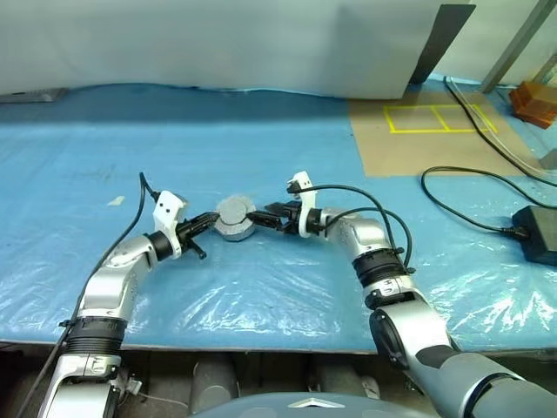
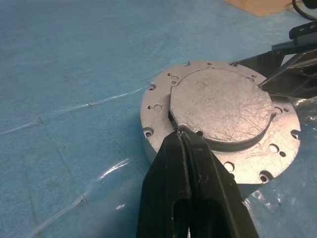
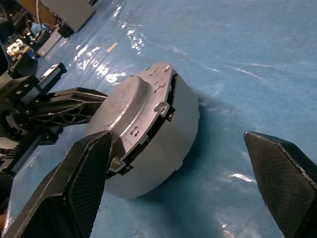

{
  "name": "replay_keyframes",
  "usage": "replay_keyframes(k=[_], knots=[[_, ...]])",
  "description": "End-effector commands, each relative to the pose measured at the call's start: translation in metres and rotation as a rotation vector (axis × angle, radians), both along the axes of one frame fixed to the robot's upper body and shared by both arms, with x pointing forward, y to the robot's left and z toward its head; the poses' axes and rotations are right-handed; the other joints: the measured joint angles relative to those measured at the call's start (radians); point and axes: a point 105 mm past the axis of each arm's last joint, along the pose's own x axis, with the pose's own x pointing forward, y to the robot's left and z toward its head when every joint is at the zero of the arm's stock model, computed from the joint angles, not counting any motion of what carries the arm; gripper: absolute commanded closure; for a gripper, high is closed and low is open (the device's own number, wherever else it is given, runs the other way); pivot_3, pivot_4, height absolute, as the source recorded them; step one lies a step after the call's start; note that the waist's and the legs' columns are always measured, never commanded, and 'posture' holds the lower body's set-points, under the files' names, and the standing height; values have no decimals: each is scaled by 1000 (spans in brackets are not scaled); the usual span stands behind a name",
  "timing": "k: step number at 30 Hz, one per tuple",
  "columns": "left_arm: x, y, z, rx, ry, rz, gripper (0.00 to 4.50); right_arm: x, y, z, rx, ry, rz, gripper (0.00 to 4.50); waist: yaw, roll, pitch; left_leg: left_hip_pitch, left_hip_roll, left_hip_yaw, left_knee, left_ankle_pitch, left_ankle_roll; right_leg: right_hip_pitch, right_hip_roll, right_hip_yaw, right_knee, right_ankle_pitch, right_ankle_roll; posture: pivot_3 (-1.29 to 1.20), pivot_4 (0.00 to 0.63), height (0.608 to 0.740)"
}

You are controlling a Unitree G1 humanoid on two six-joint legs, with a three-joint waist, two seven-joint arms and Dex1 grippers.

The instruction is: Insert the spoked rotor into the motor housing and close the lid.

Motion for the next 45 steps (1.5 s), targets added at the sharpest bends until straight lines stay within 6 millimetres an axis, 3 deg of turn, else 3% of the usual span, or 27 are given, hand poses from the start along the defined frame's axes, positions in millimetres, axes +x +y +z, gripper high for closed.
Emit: replay_keyframes(k=[1, 4, 9, 15, 19, 22, 24, 29, 36, 45], knots=[[-5, -14, -16, 15, 57, -52, 4450, -20, 33, 12, 125, 114, 115, 20, -2, 0, 0, 0, 0, 0, 0, 0, 0, 0, 0, 0, 0, 0, 0, 0, 150, 740], [-5, -15, -16, 16, 56, -52, 4450, -20, 38, 19, 189, 196, 113, 20, 1, 0, 0, -1, 1, 0, 0, 0, 0, 0, 0, -1, 0, -1, -1, 0, 150, 740], [-4, -15, -15, 21, 53, -51, 4450, -12, 29, 3, 144, 226, 48, 20, 1, 0, 0, -1, 2, 0, 0, 0, 0, 0, 0, -3, 0, -1, -2, 0, 150, 740], [-6, -13, -15, 24, 56, -49, 4450, -13, 26, -3, 137, 230, 34, 20, 2, 0, 0, -1, 2, 0, 0, 0, 0, 0, 0, -3, 0, -1, -2, 0, 150, 740], [-5, -13, -15, 24, 56, -48, 4450, -9, 26, -3, 149, 220, -3, 884, 2, 0, 0, -1, 2, 0, 0, 0, 0, 0, 0, -3, 0, -1, -2, 0, 150, 740], [-3, -14, -15, 26, 54, -48, 4450, -6, 24, -3, 150, 223, -19, 1872, 6, 0, 0, -1, 1, 0, 0, 0, 0, 0, 0, -3, 0, -1, -2, 0, 150, 740], [-2, -14, -14, 27, 52, -51, 4450, -5, 23, -1, 156, 222, -22, 2193, 7, 1, 0, -1, 1, 0, 0, 0, 0, 0, 0, -3, 0, -1, -2, 0, 150, 740], [-3, -13, -10, 14, 38, -51, 4450, -6, 23, 1, 171, 225, -6, 2458, 17, 2, 1, 0, 1, 0, 1, 0, 0, 1, -1, -3, 0, -1, -2, 0, 150, 740], [-11, -9, 29, -116, -23, -70, 4450, -13, 27, 3, 182, 244, 41, 2601, 21, 2, 1, -2, 2, 0, 1, 0, 0, 0, 0, -3, 0, -1, -2, 0, 150, 740], [-16, -9, 18, -88, 6, -42, 4450, -19, 32, 20, 297, 290, 102, 2791, 22, 2, 1, -6, 6, 0, -1, 0, -1, -2, 1, -8, -1, 0, 0, 0, 150, 740]])
